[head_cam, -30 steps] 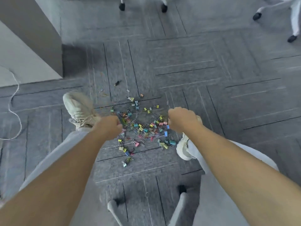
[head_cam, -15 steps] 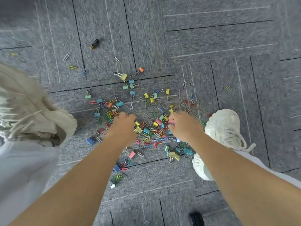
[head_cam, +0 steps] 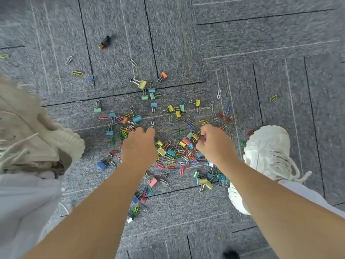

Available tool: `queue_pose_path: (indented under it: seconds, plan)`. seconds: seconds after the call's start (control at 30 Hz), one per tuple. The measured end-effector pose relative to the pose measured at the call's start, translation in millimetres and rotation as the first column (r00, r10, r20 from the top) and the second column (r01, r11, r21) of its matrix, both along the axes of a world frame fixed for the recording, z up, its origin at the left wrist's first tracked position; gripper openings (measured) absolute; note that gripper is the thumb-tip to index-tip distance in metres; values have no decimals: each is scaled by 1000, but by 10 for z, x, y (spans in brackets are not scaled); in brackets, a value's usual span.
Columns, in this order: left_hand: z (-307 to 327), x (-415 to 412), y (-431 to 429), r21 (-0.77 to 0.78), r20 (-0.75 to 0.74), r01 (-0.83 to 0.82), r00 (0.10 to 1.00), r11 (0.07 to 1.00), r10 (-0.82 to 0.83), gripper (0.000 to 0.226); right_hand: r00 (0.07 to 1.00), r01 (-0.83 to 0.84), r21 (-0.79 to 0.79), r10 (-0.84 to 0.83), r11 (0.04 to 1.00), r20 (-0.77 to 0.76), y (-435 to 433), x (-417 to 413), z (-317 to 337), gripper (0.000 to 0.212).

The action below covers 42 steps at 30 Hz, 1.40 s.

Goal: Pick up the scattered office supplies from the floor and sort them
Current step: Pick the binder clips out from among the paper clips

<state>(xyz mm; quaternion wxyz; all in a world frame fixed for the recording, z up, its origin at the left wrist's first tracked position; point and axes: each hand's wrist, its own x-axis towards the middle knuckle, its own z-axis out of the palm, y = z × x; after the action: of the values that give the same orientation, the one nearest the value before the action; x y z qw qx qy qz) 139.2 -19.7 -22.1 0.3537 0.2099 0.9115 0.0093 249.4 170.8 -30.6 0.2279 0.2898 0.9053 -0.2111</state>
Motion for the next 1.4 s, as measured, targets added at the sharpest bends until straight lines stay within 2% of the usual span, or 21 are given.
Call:
queue_pose_path:
  seconds: [0.1, 0.2, 0.33, 0.47, 0.63, 0.7, 0.8, 0.87, 0.93, 1.0, 1.03, 1.1, 1.17, 1.27, 1.33, 1.4]
  plan:
    - [-9, 47, -6, -61, -28, 99, 994, 993, -101, 39, 966, 207, -218, -235, 954, -108, 5, -18, 56, 12]
    - [-45, 113, -47, -104, -56, 22, 998, 994, -28, 26, 936, 297, -286, -337, 911, -103, -22, -97, 91, 1]
    - [-97, 152, -78, -32, -43, -32, 999, 999, 31, 18, 922, 345, -300, -382, 889, -71, -55, -190, 90, 4]
    - [-84, 148, -61, 127, 0, -163, 986, 979, 164, 18, 912, 368, -326, -406, 871, -56, -105, -213, 52, 20]
    - [-149, 45, -147, 295, 7, -210, 976, 932, 218, 13, 954, 300, -266, -296, 916, 57, -134, -216, 8, 25]
    - [-195, 10, -200, 342, -25, -242, 964, 908, 266, 14, 966, 257, -218, -242, 942, 92, -134, -247, -22, 25]
    - [-193, -43, -229, 457, -96, -264, 935, 849, 342, 15, 961, 277, -177, -269, 945, 64, -165, -274, -54, 17]
    - [-178, -46, -258, 492, -147, -179, 947, 852, 284, 21, 948, 312, -166, -318, 935, -6, -191, -268, -86, 13]
    - [-180, -3, -326, 407, -207, -7, 973, 913, 100, 33, 946, 316, -159, -324, 935, -27, -209, -275, -127, 20]
    - [-201, 76, -425, 254, -144, 102, 987, 962, -67, 43, 960, 277, -134, -280, 951, -5, -226, -292, -157, 25]
    - [-213, 129, -462, 195, -103, 119, 990, 974, -101, 46, 965, 260, -117, -262, 959, -5, -229, -304, -168, 24]
    - [-203, 225, -457, 182, -58, 64, 997, 981, -55, 46, 972, 233, -81, -234, 969, -5, -222, -325, -179, 19]
    - [-159, 265, -363, 236, -44, -19, 999, 972, 30, 42, 977, 215, -73, -215, 974, 8, -209, -346, -174, 19]
    - [-164, 228, -212, 238, -87, -14, 996, 971, 35, 39, 976, 215, -154, -217, 964, -1, -193, -369, -129, 17]
    - [-204, 154, -155, 217, -74, -31, 996, 976, 48, 34, 956, 286, -261, -293, 922, 11, -167, -370, -72, 18]
    - [-224, 98, -115, 188, -44, -36, 998, 982, 46, 29, 886, 446, -403, -459, 799, 70, -117, -369, 32, 21]
